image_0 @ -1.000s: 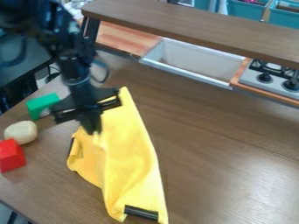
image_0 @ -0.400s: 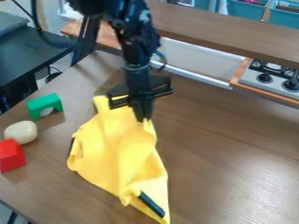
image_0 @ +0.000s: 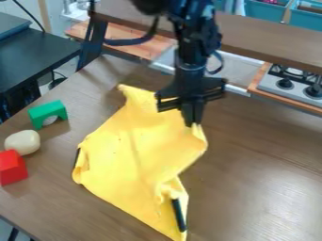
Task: Unfold the cloth from bottom left to top right
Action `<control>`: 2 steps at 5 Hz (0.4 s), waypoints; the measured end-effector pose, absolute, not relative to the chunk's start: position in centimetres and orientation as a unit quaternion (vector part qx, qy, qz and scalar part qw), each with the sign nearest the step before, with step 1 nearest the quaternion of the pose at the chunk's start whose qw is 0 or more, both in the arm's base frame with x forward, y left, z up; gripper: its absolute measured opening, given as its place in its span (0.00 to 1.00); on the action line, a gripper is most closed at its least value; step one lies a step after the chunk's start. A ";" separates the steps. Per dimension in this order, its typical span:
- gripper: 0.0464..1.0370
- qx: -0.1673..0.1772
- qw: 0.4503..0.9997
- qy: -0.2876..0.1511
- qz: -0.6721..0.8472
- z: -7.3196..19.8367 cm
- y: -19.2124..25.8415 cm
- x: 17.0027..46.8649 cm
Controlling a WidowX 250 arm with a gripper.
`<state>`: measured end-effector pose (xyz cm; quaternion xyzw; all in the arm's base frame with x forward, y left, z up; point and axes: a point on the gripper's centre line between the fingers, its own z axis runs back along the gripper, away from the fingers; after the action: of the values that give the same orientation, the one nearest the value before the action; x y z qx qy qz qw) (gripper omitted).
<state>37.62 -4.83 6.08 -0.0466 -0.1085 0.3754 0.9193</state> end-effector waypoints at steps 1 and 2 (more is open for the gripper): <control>0.00 -0.047 0.918 -0.106 0.379 6.1 -6.2 39.0; 0.00 -0.044 0.915 -0.101 0.389 5.4 -7.4 40.7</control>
<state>40.70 -7.36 5.45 -0.0436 -0.1012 0.3890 0.9146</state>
